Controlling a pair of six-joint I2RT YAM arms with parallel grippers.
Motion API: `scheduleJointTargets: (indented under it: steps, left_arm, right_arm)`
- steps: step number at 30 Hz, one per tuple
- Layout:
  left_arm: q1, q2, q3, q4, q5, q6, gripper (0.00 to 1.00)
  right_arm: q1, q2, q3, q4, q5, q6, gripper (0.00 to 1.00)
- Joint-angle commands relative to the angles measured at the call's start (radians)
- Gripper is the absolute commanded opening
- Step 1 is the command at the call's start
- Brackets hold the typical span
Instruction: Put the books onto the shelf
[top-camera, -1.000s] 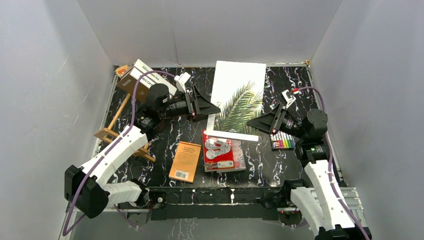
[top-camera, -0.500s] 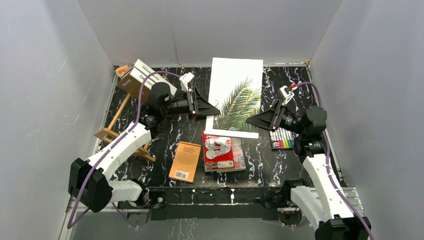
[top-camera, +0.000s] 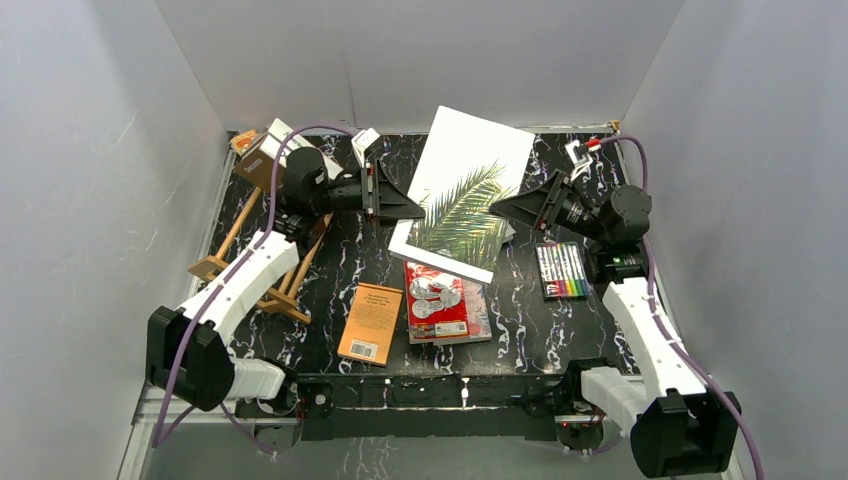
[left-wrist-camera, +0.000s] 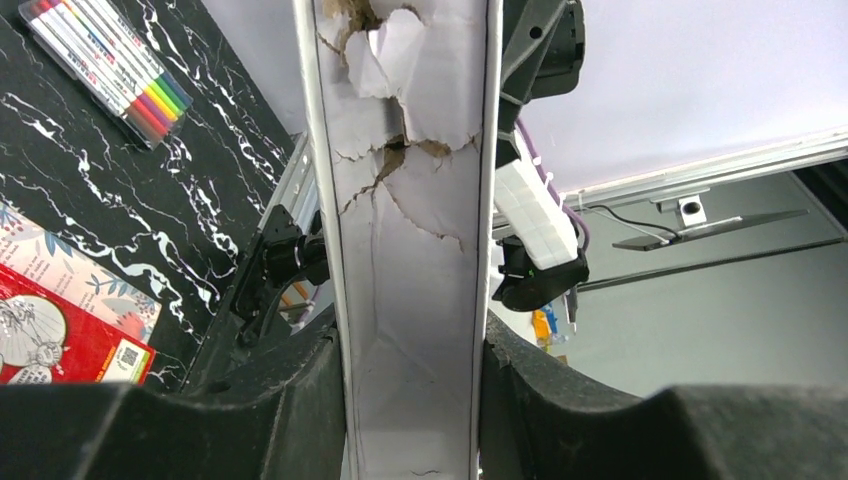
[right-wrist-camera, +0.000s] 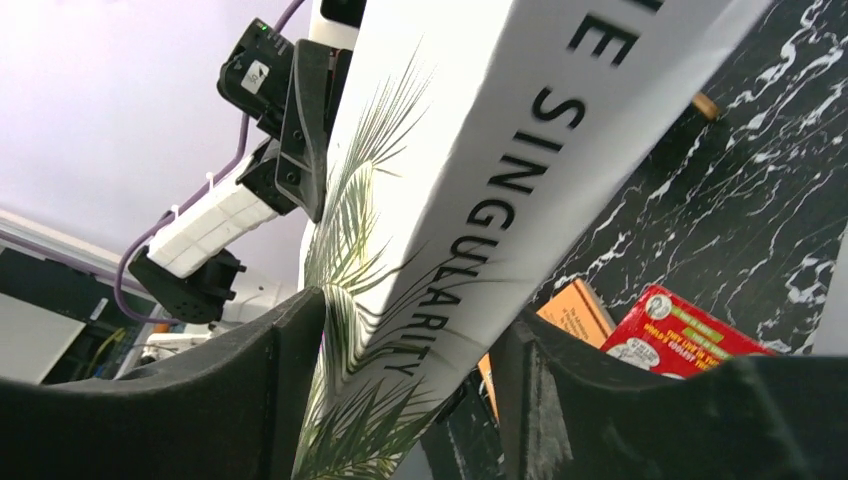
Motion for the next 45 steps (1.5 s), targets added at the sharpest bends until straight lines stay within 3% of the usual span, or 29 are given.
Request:
scheduleJointTargets:
  steps: [1, 5, 9, 12, 20, 23, 28, 33, 38, 45]
  left_arm:
    - [0.006, 0.001, 0.041, 0.097, 0.063, -0.024, 0.32]
    - [0.007, 0.003, 0.014, 0.137, 0.006, -0.036, 0.32]
    - [0.007, -0.003, -0.047, 0.253, -0.138, -0.096, 0.34]
    - [0.007, 0.012, -0.061, 0.320, -0.193, -0.139, 0.33]
    - [0.007, 0.006, -0.055, 0.280, -0.214, -0.114, 0.32]
    - [0.007, -0.017, -0.066, 0.237, -0.229, -0.087, 0.39]
    - [0.008, -0.080, 0.025, -0.094, -0.353, 0.129, 0.63]
    - [0.012, -0.136, 0.201, -0.517, -0.622, 0.366, 0.80]
    - [0.013, -0.200, 0.400, -0.827, -0.967, 0.530, 0.84]
    - [0.012, -0.264, 0.657, -1.020, -1.250, 0.659, 0.86]
  right_arm:
    - [0.005, 0.036, 0.039, 0.221, 0.014, 0.071, 0.60]
    - [0.011, 0.041, 0.005, 0.298, 0.032, 0.152, 0.53]
    - [0.037, 0.034, -0.029, 0.346, 0.079, 0.203, 0.67]
    - [0.072, 0.037, -0.033, 0.351, 0.117, 0.226, 0.68]
    - [0.104, -0.011, -0.079, 0.367, 0.233, 0.249, 0.54]
    - [0.107, -0.018, -0.084, 0.358, 0.254, 0.239, 0.47]
    - [0.110, -0.015, -0.028, 0.219, 0.263, 0.129, 0.38]
    - [0.118, 0.008, 0.035, 0.087, 0.273, 0.024, 0.36]
    - [0.144, 0.047, 0.102, -0.043, 0.307, -0.106, 0.36]
    - [0.246, 0.106, 0.221, -0.161, 0.393, -0.241, 0.37]
